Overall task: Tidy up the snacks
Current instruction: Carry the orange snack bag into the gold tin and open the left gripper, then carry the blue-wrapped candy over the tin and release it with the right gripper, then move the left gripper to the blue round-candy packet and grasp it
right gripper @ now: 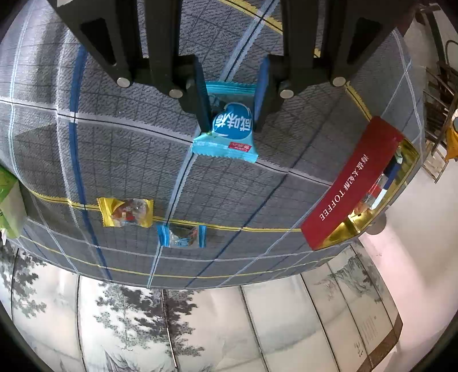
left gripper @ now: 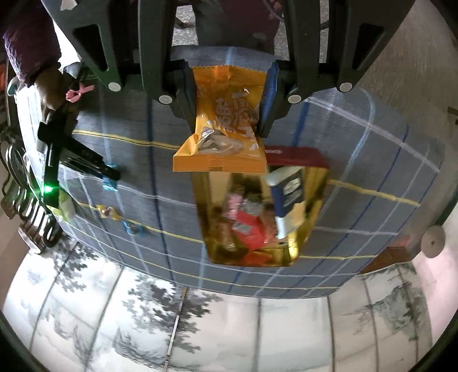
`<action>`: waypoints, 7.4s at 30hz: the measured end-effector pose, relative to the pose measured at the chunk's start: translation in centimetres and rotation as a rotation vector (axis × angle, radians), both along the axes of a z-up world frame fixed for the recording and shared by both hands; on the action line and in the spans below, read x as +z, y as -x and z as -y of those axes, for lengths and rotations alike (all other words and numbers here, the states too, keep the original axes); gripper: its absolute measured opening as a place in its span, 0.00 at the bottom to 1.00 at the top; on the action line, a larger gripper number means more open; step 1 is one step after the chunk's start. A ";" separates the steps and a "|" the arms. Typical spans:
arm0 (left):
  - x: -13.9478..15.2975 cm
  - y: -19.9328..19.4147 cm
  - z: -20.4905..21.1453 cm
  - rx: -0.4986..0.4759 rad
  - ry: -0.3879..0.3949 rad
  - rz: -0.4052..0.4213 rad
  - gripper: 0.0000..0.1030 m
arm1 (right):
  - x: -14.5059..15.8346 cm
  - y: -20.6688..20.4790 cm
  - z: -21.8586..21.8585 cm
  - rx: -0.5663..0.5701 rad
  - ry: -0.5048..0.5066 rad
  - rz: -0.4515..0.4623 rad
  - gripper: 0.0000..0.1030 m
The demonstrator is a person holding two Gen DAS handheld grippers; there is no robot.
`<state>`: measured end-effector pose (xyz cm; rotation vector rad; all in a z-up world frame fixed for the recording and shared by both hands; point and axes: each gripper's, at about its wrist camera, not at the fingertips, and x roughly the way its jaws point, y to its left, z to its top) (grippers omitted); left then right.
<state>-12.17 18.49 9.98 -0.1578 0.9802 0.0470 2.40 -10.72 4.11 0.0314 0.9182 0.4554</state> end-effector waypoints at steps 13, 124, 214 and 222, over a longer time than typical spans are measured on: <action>-0.2 0.5 -1.5 0.026 0.011 0.004 0.34 | 0.0 0.0 -0.1 -0.001 0.008 0.002 0.28; -1.6 -0.4 -1.6 0.045 -0.141 0.071 0.77 | 7.2 1.7 -9.6 0.167 -0.041 0.063 0.29; -2.7 -1.2 -3.7 0.047 -0.282 -0.027 0.81 | 7.8 0.1 -16.1 0.207 -0.159 0.049 0.43; -1.7 -1.1 -0.2 -0.016 -0.338 0.006 0.85 | 4.2 0.6 -4.3 -0.024 -0.049 0.028 0.43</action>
